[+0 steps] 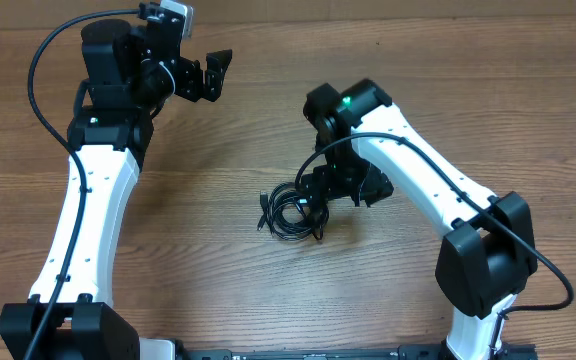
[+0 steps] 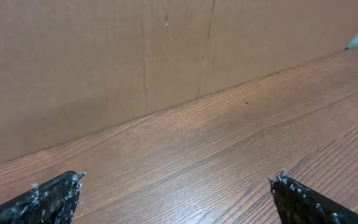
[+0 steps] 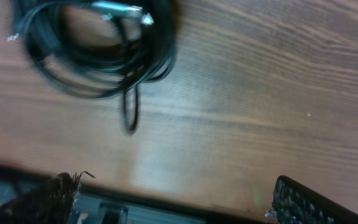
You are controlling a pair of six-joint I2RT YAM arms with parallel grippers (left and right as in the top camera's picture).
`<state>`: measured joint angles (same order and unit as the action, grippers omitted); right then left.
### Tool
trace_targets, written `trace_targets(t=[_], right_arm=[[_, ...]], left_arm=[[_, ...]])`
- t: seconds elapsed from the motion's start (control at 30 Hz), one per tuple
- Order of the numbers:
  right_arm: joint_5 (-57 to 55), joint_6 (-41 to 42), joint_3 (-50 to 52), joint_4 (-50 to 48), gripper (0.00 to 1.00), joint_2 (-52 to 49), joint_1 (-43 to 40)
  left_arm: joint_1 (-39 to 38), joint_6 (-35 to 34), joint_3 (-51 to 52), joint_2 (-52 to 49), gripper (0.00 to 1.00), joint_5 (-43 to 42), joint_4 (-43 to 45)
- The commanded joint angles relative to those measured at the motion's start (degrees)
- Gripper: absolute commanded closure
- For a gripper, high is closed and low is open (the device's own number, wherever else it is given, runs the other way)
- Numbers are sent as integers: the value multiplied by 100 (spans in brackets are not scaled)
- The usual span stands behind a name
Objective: Untangle cables
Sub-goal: 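Lower the right gripper onto the coiled black cable and close it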
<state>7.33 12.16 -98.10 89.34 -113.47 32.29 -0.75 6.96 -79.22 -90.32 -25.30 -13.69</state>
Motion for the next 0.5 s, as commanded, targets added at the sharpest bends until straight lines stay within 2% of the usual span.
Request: trace_targets(t=[0.0,0.2,0.37,0.47], right_arm=[[118,175,474,-396,0,151,-26],[892,133,1198,-1307,0,151,-15],[997,136,1257,-1556,1,149,-9],[994,136,1257,-1609,10,146,-11]], left_arm=[[4,-94,-17,39,0,50,20],[4,-96,-17,39,1,164,22],[2,-96,-17,39,0,177,24],[2,-96,-17,39,0,177,24]])
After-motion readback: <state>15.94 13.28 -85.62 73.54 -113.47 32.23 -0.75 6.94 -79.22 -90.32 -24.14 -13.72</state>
